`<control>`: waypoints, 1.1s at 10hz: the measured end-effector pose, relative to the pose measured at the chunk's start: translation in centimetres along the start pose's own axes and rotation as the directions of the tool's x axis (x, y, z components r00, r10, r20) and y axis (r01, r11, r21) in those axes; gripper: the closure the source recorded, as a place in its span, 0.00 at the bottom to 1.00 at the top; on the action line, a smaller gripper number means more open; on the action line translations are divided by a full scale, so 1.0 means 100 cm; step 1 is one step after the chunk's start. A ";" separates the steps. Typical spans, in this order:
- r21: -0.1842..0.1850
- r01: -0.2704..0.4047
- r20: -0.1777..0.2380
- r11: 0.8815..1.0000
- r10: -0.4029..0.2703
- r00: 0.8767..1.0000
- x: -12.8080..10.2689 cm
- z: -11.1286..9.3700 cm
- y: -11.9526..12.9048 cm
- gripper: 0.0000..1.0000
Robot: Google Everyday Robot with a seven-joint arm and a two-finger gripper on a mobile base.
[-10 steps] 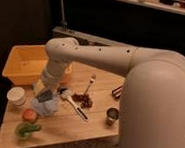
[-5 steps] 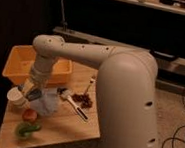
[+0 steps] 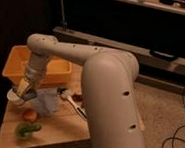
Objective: Place sponge in paper cup
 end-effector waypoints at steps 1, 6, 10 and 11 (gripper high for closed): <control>-0.006 0.010 -0.006 1.000 -0.010 1.000 -0.004 0.003 0.003 1.00; 0.017 0.000 0.024 1.000 0.000 1.000 -0.030 0.013 0.005 1.00; 0.018 0.012 0.038 1.000 -0.012 0.999 -0.052 0.023 0.008 1.00; 0.016 0.015 0.039 1.000 -0.016 0.999 -0.055 0.025 0.008 1.00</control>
